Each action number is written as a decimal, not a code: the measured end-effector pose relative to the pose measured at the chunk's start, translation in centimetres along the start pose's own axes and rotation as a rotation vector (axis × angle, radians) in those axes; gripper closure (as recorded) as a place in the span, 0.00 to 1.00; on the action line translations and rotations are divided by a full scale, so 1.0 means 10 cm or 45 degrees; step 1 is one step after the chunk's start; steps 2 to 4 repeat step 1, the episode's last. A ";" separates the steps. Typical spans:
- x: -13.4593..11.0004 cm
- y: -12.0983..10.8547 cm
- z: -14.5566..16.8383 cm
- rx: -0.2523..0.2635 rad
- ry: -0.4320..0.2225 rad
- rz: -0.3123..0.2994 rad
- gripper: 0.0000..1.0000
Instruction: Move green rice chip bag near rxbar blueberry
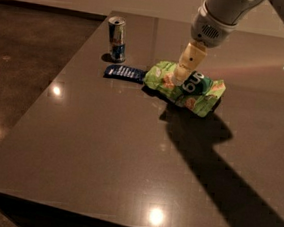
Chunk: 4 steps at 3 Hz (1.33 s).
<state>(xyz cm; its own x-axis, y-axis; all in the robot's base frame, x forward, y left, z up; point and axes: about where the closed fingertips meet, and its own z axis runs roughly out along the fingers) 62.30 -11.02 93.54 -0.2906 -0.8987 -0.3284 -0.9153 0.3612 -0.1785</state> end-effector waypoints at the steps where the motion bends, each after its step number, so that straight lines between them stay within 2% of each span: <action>1: 0.00 0.00 0.00 0.000 0.000 0.000 0.00; 4: 0.00 0.00 0.00 0.000 0.000 0.000 0.00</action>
Offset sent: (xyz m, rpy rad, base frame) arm 0.0000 0.0000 0.0000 0.0000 0.0000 0.0000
